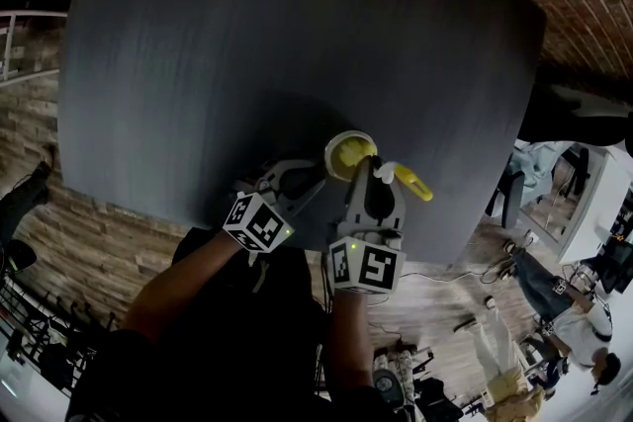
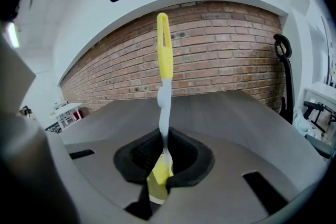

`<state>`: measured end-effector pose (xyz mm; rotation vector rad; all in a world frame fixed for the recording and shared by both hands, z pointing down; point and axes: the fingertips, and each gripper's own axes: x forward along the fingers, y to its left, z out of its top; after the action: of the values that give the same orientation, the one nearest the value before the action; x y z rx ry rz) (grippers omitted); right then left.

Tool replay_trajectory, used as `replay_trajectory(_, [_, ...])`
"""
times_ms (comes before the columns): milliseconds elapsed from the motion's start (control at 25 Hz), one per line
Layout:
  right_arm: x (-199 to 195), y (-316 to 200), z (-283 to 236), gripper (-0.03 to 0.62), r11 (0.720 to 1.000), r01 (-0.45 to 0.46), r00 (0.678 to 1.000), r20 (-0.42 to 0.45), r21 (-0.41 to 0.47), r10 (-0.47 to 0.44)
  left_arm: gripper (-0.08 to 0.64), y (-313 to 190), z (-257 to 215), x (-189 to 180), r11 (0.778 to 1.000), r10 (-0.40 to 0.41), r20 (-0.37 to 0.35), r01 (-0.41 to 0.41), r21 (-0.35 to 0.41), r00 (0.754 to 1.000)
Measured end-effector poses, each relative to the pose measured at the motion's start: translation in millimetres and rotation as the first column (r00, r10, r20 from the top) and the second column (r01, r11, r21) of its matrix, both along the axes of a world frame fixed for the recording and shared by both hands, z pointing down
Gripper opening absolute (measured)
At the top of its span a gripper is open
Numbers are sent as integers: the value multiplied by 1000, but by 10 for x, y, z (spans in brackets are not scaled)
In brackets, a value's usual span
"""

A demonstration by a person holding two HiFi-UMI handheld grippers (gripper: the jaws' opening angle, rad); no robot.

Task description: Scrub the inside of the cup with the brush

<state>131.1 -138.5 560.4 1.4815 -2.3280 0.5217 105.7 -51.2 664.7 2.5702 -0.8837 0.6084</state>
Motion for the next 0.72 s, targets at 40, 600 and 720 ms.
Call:
replay_trajectory(40, [-9, 1, -4, 48, 1000, 7, 1000, 6, 1, -7, 89, 1, -2, -2, 1000, 0, 1, 0, 0, 1000])
replay_trajectory(600, [-137, 317, -26, 48, 991, 107, 994, 2, -75, -107, 89, 12, 6, -61, 1000, -4, -4, 3, -9, 1000])
replay_trajectory(720, [-29, 411, 7, 48, 991, 94, 993, -66, -96, -101, 89, 8, 9, -68, 1000, -7, -8, 7, -11, 1000])
